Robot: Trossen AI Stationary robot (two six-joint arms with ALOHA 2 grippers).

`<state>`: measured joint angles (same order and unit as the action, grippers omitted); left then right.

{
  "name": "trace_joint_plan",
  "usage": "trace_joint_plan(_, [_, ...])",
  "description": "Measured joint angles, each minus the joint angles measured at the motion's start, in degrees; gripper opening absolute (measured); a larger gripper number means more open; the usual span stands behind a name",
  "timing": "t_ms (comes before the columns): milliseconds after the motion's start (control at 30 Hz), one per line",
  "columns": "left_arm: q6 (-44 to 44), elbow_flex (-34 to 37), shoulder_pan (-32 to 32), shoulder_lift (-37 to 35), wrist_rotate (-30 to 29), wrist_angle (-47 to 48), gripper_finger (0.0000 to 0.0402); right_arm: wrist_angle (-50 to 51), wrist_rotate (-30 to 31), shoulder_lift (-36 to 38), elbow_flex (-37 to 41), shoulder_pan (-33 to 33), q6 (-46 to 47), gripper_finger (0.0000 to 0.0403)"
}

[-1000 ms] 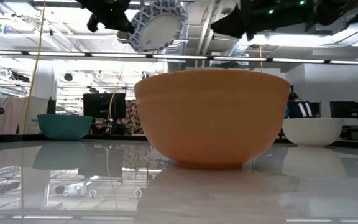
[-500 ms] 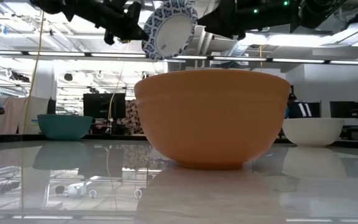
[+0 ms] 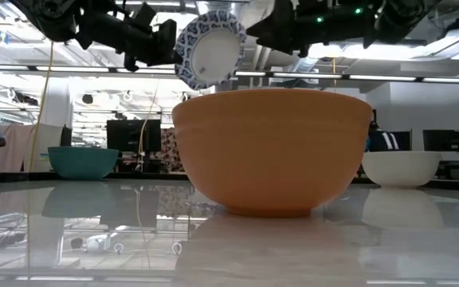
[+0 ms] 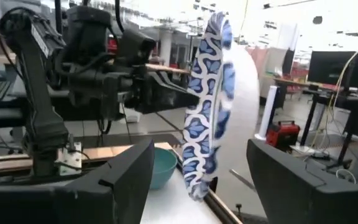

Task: Nest bowls inside each other
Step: Stack the bottom white patterned bowl on top of the other top white patterned bowls

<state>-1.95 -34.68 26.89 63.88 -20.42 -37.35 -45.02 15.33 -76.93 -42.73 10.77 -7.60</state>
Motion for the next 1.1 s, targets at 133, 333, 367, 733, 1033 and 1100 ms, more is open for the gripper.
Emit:
trace_joint_plan(133, [1.6,0.2,-0.4,0.0,-2.0,-0.9,0.0000,-4.7,0.0,-4.0,-1.0,0.7,-0.3,0.0279])
trace_joint_plan(333, [1.8,0.2,-1.2,0.2,-5.1,-0.7,0.0000,-4.8,0.9,-9.1,-5.4,1.4,-1.8,0.0279])
trace_joint_plan(367, [1.8,0.2,-1.6,0.6,-5.4,-0.9,0.0000,-4.9,1.5,-9.8,-6.1,1.4,-1.9,0.0279])
trace_joint_plan(733, [2.8,0.2,-3.3,5.3,-10.6,-1.7,0.0000,-2.8,3.2,-12.5,-8.4,4.0,-1.9,0.0275])
trace_joint_plan(1033, [3.3,0.2,-3.3,5.5,-10.7,-2.4,0.0000,0.4,12.4,-12.4,-8.4,3.4,-1.0,0.0240])
trace_joint_plan(1100, [3.9,0.2,-3.3,5.5,-10.8,-2.5,0.0000,0.7,12.8,-12.4,-8.4,3.4,-0.1,0.0207])
